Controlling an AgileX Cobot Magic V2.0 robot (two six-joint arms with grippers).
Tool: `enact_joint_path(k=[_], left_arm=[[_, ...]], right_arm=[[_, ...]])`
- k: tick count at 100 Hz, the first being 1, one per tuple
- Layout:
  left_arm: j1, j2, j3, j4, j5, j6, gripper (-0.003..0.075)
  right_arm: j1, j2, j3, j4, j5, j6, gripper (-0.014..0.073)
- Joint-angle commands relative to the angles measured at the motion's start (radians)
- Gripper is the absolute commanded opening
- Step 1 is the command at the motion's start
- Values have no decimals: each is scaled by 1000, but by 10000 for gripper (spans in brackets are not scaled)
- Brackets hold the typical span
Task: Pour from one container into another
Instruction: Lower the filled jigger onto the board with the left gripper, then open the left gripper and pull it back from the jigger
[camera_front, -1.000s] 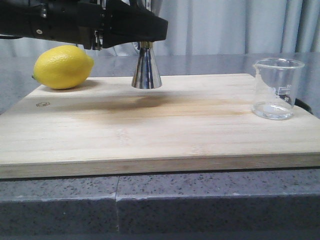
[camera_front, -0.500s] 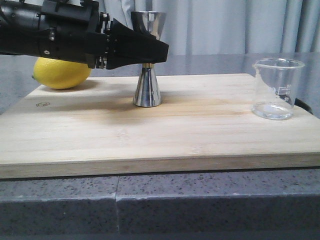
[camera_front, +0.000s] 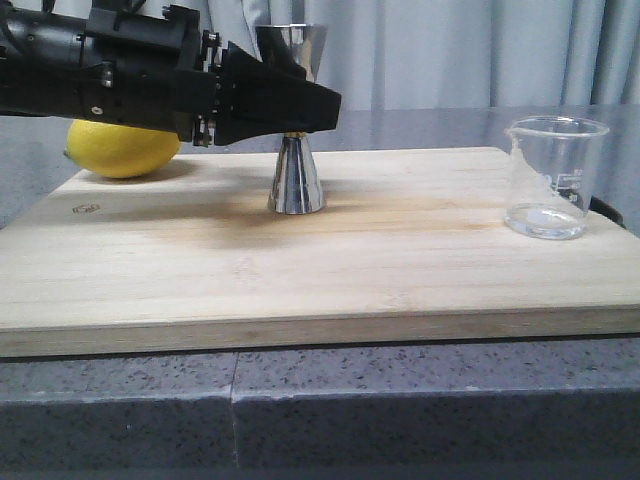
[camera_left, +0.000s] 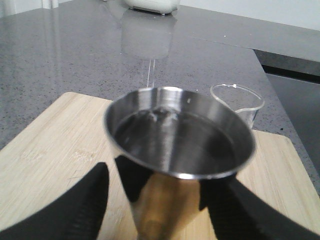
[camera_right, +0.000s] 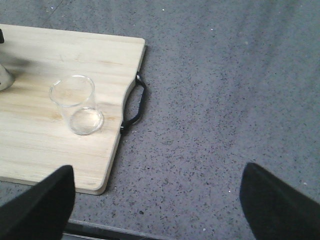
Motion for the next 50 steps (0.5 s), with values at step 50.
enact_joint_path(k=[50], left_arm=[[-7,-375,-30,518,-262,-543,558]], right_arm=[[1,8,-29,-26,-65,-10,585]])
